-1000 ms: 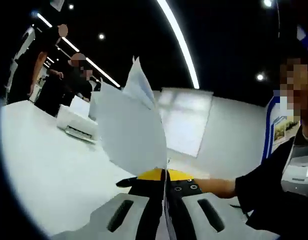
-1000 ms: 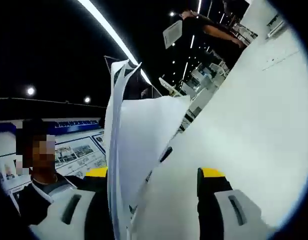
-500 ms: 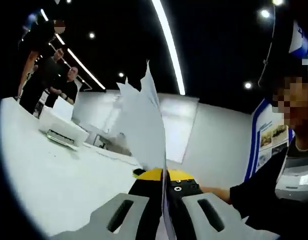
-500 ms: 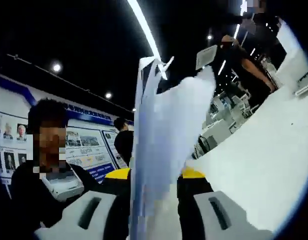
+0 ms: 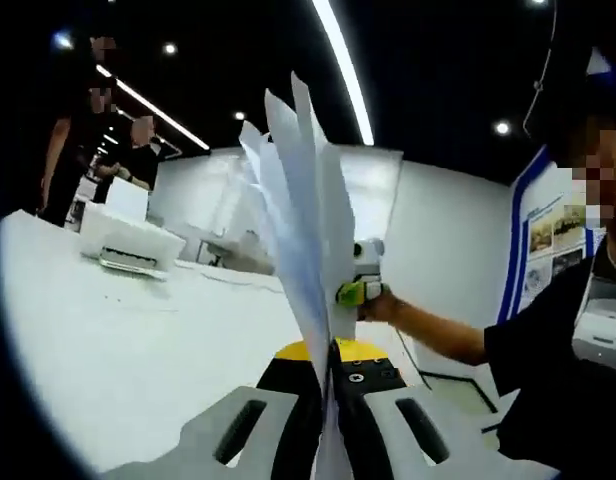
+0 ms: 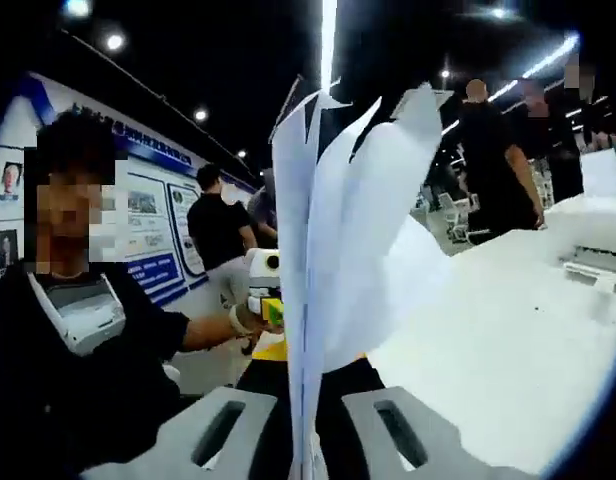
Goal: Organize the stack of printing papers by aligning and flattening the scattered papers on the table
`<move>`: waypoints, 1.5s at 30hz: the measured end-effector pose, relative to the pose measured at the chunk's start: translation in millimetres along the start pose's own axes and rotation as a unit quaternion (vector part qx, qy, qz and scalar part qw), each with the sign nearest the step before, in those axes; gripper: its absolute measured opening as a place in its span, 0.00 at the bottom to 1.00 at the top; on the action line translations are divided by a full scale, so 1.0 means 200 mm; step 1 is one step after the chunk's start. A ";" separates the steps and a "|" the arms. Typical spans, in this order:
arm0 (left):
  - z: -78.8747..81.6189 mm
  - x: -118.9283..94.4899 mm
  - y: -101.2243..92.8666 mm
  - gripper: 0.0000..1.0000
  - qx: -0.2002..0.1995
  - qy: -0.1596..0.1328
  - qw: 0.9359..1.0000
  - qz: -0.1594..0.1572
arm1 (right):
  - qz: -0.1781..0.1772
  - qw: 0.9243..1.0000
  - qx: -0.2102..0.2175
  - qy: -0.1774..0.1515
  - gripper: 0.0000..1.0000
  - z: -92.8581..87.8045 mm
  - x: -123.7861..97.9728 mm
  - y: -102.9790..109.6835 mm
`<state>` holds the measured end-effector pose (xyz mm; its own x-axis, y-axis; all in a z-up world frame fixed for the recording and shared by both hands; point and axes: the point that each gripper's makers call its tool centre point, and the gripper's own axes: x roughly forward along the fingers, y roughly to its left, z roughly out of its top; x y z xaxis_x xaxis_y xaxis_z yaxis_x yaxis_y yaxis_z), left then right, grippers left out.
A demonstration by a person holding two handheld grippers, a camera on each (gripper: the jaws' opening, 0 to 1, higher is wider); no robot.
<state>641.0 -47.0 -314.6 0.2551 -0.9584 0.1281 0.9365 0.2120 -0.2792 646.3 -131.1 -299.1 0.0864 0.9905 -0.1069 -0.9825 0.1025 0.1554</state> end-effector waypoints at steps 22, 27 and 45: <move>-0.17 0.12 -0.02 0.12 0.029 0.105 0.994 -0.027 | -0.049 0.997 -0.037 0.047 0.12 -0.12 -0.16 0.01; -0.11 0.16 -0.02 0.06 0.005 0.082 0.996 -0.033 | -0.056 0.997 -0.023 0.039 0.00 -0.07 -0.18 0.01; -0.03 0.17 -0.01 0.13 0.009 0.064 0.998 -0.020 | -0.074 0.995 -0.072 -0.009 0.12 0.05 -0.18 0.03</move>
<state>647.5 -81.7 -314.9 0.1851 -0.9826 0.0164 0.9498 0.1746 -0.2597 639.7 -165.8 -285.5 0.2335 0.9673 -0.0995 -0.9721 0.2344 -0.0027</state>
